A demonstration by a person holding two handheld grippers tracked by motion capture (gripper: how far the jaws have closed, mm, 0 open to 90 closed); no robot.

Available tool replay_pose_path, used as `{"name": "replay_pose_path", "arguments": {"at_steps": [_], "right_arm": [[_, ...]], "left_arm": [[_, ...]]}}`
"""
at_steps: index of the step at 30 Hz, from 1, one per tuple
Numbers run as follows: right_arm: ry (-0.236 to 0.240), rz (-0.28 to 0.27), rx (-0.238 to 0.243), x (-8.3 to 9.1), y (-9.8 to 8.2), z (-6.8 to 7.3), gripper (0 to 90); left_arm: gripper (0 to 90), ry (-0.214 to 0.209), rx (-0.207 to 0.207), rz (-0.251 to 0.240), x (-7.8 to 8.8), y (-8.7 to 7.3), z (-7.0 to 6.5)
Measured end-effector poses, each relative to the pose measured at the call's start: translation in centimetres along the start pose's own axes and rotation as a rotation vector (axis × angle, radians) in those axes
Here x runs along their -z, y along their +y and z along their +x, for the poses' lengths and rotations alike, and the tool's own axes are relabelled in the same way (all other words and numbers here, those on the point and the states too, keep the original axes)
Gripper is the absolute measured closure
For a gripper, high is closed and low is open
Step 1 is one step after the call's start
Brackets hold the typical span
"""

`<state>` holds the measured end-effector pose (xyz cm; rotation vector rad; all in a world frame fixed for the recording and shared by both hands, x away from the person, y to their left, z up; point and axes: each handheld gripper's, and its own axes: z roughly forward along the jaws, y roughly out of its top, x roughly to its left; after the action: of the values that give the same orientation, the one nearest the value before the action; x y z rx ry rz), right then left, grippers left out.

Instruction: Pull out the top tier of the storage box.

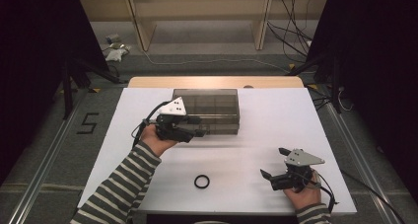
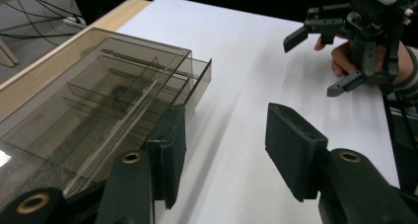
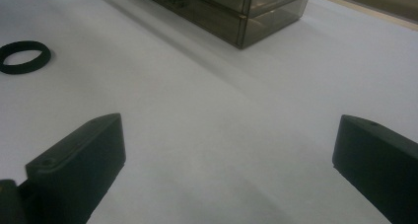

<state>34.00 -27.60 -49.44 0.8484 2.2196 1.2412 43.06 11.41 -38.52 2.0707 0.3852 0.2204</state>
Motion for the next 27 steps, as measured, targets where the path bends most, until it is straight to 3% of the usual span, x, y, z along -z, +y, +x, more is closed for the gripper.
{"name": "replay_pose_path", "arguments": {"at_steps": [9, 19, 21, 27], "right_arm": [[0.001, 0.002, -0.002, 0.0, 0.0, 0.0, 0.7], [0.002, 0.004, -0.006, 0.0, 0.0, 0.0, 0.7], [0.001, 0.003, -0.006, 0.0, 0.0, 0.0, 0.7], [0.001, 0.003, -0.006, 0.0, 0.0, 0.0, 0.6]], "left_arm": [[51.2, 0.019, -0.087, 0.077, -0.7, 0.8, 1.4], [50.1, 0.014, -0.138, 0.131, -1.3, 1.7, 1.9], [50.1, 0.036, -0.159, 0.134, -1.5, 1.9, 2.0], [50.2, 0.016, -0.169, 0.171, -2.0, 2.0, 2.5]]}}
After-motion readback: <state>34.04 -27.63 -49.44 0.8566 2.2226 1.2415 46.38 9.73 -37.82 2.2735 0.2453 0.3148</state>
